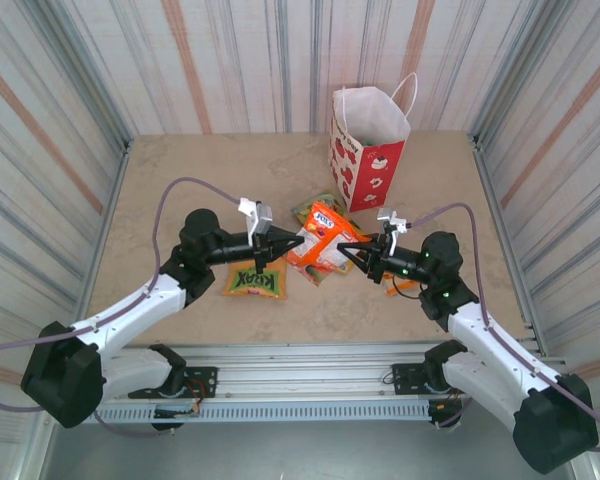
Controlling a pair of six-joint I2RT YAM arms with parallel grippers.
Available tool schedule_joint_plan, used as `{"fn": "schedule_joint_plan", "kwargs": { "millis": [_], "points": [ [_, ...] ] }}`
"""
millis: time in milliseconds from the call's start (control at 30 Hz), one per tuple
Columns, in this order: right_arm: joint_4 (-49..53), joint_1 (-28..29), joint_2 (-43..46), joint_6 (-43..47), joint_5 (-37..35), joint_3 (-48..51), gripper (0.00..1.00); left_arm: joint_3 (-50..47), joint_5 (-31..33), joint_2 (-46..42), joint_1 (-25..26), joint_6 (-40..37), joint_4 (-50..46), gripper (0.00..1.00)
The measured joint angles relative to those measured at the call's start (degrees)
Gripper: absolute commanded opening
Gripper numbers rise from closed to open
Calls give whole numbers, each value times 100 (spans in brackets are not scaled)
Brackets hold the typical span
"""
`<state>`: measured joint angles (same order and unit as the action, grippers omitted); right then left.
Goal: Place the snacks into the paper bag
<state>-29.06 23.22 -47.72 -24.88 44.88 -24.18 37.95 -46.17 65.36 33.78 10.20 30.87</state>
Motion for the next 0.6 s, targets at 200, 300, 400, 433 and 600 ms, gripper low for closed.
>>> {"fn": "schedule_joint_plan", "kwargs": {
  "millis": [200,300,400,433,600],
  "points": [
    [382,-35,262,13,-337,-2,5,87,361,0,35,-151,-280,39],
    [702,-63,409,59,-584,-26,2,122,647,-2,35,-195,-470,68],
    [1062,-111,487,184,-809,-179,1,212,1069,-15,35,-210,-852,80],
    [1176,-131,494,229,-892,-267,1,240,1200,-22,33,-216,-951,82],
    [1779,-236,448,529,-1353,-966,1,310,1845,-116,31,-227,-1355,89]
  ]
}}
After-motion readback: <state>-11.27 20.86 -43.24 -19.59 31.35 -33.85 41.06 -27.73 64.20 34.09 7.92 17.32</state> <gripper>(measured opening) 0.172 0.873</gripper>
